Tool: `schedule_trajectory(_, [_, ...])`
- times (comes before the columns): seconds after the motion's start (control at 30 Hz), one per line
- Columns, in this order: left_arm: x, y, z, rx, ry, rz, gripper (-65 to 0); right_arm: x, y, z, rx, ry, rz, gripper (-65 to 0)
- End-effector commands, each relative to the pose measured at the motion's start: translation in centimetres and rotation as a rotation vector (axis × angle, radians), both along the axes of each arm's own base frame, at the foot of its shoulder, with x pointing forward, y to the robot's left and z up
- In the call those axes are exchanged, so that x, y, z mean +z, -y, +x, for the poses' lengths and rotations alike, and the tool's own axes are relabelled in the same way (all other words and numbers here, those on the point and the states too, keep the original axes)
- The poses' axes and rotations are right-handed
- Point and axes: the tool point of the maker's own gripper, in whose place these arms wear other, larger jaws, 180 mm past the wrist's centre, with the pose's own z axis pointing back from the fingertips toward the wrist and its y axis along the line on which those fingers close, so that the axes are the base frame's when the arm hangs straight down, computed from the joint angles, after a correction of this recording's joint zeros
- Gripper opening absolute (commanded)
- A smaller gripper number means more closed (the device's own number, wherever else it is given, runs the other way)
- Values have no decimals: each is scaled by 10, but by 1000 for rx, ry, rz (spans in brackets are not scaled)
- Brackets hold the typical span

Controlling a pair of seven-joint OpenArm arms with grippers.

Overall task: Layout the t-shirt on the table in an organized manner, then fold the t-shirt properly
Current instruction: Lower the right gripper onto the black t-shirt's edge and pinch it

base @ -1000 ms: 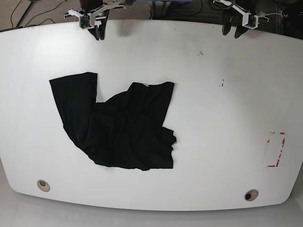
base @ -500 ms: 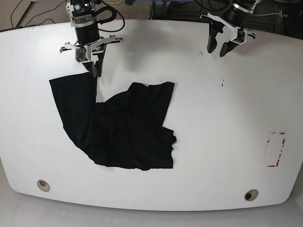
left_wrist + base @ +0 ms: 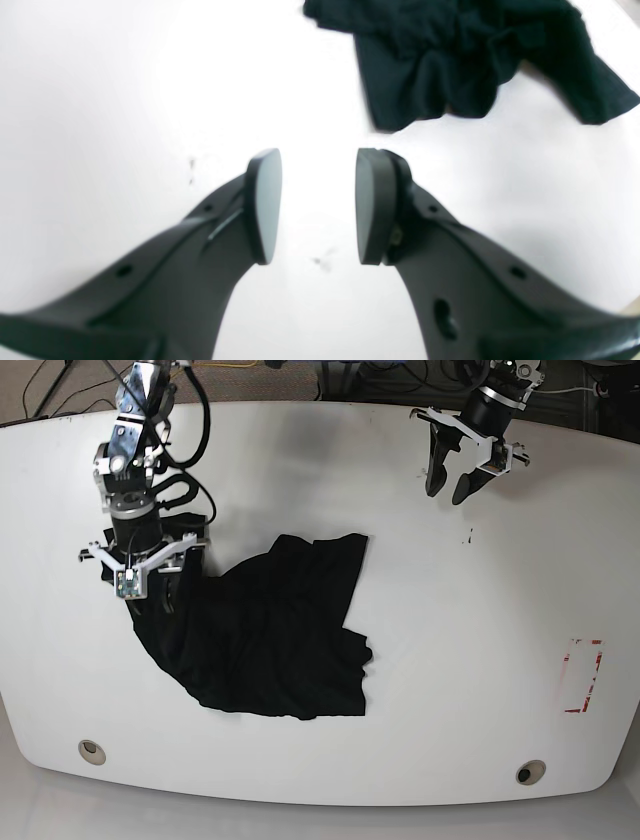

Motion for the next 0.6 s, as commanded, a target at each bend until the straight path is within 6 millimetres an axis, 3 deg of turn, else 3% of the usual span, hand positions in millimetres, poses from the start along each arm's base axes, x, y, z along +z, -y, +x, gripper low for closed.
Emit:
schedule_trajectory(0.0, [14,1,7,-5,57,-13,-424,21,13,18,-5,34,-39,-333])
schedule_trajectory(0.2, [14,0,8,-5,58,-13,-422,29,30,39,-5,14,-67,-233])
schedule_trajectory(0.37, [17,0,12,-8,71,-11,-414,25,48,56,-20,-15,-67,-140])
schedule_trajectory(0.43, [18,0,13,-8,75,-12,-389,18,55,61,-26,-38,-60,-119])
schedule_trajectory(0.57, [18,0,14,-8,79,-11,-275,2,69,72,-37,-83,-33,-111])
